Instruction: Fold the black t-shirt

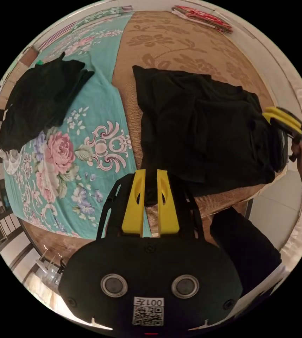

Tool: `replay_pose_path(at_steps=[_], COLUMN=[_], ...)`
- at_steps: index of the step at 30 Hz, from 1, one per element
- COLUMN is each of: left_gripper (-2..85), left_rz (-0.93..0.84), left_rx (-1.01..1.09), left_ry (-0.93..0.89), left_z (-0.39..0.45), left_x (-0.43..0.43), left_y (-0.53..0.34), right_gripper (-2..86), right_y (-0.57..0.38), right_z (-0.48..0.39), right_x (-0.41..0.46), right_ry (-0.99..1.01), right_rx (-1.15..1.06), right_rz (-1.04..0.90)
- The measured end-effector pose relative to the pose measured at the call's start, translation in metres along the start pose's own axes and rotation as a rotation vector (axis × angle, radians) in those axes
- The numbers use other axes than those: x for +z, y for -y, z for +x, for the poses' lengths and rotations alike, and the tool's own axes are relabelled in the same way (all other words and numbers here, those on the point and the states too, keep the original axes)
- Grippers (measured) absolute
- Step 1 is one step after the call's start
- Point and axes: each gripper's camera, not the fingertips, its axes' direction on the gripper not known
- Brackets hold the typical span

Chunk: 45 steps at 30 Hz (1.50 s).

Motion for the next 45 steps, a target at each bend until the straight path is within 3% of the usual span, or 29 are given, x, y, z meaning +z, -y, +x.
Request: replay_pose_path(at_steps=[4,10,12,15,18,22,28,30,33,36,38,40,42,45], left_gripper=[5.8,2.2,0.2,-0.6,-0.8,-0.8,-0.7,-0.5,0.5,2.5,3.1,2.9,2.5,4.3], left_rz=[0.007,0.008,0.033,0.104,0.126,0.181,0.101,0.11,0.134,0.09,0.084,0.123,0.161,0.199], left_rx=[-0.072,-0.029,-0.03,-0.068,-0.117,-0.162,-0.196,-0.203,-0.203,-0.198,-0.177,-0.078,0.088,0.426], left_ry=[-0.08,-0.147,-0.15,-0.182,-0.246,-0.232,-0.236,-0.261,-0.278,-0.19,-0.125,-0.107,-0.135,-0.219], left_z=[0.001,0.005,0.005,0.001,-0.002,0.004,0.019,0.023,0.03,0.038,0.043,0.06,0.088,0.163], left_x=[0.023,0.042,0.043,0.039,0.047,0.06,0.102,0.107,0.11,0.112,0.11,0.103,0.1,0.105], left_y=[-0.005,-0.007,-0.01,-0.021,-0.032,-0.045,-0.041,-0.04,-0.043,-0.047,-0.049,-0.044,-0.035,-0.021], right_gripper=[8.6,7.7,5.1,2.4,1.7,1.3,1.2,1.2,1.4,2.2,3.5,4.3,4.1,5.0], right_y=[0.069,0.132,0.132,0.137,0.149,0.171,0.178,0.169,0.136,0.084,0.032,-0.008,-0.047,-0.102], right_z=[-0.003,-0.029,-0.034,-0.024,-0.003,0.006,0.017,0.018,0.02,0.031,0.05,0.069,0.089,0.119], right_x=[0.019,0.091,0.087,0.061,0.046,0.062,0.081,0.066,0.019,-0.031,-0.065,-0.083,-0.089,-0.083], right_ry=[0.124,0.181,0.135,0.163,0.367,0.463,0.575,0.535,0.276,-0.156,-0.492,-0.64,-0.632,-0.415], right_rx=[-0.109,-0.359,-0.448,-0.457,-0.454,-0.471,-0.424,-0.451,-0.496,-0.421,-0.257,-0.108,0.0,0.176], right_rz=[0.136,-0.101,-0.084,-0.04,-0.005,-0.068,-0.175,-0.155,-0.032,0.102,0.201,0.179,0.062,-0.132])
